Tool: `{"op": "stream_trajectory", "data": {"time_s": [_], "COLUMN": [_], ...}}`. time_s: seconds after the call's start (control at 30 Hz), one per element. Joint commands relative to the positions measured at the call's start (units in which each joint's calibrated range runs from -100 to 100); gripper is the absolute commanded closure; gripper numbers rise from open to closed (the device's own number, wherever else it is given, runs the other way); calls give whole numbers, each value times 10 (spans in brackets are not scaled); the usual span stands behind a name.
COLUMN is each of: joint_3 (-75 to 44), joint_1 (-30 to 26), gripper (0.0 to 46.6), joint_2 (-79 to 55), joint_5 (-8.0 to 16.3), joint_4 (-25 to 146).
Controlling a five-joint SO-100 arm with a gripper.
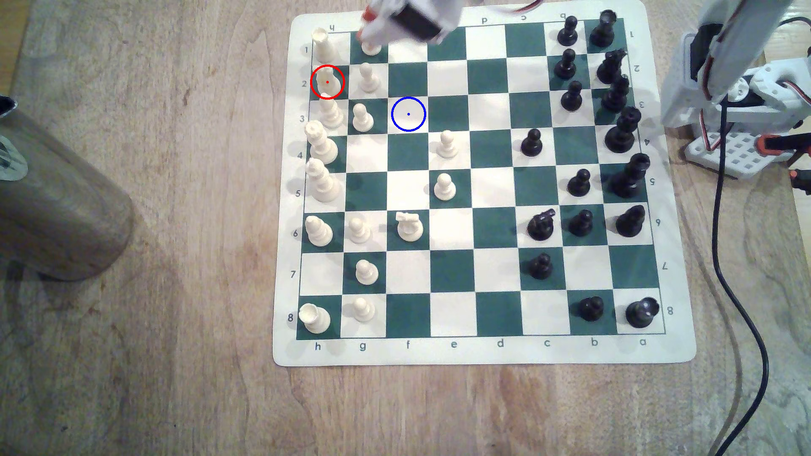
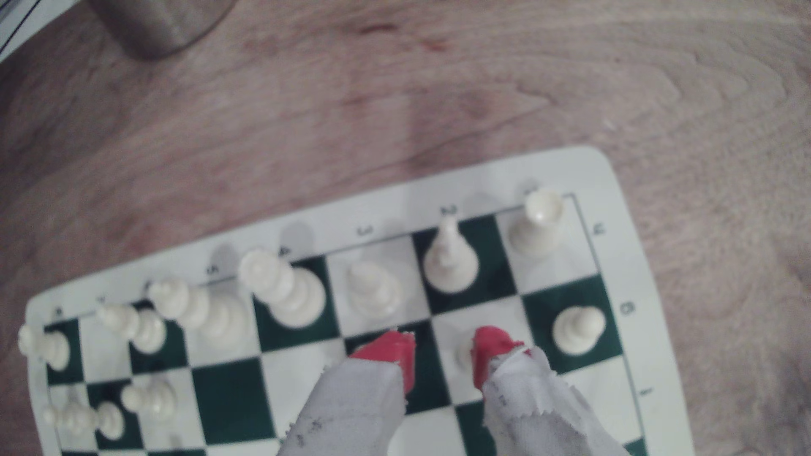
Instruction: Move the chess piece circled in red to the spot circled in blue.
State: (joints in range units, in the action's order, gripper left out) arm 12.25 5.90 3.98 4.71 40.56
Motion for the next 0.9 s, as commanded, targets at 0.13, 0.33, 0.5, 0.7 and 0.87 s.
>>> {"op": "stream_trajectory", "data": {"time_s": [0.13,0.33,0.5,0.7,0.87], "joint_3": [-137,-208,-242,-271,-289], "joint_1": [-2,6,11,16,14], "gripper": [370,336,344,340,342], "joint_2": [-67,-121,-163,-204,-223], "joint_5": [10,15,16,14,15], "joint_4": [6,5,6,6,6]}}
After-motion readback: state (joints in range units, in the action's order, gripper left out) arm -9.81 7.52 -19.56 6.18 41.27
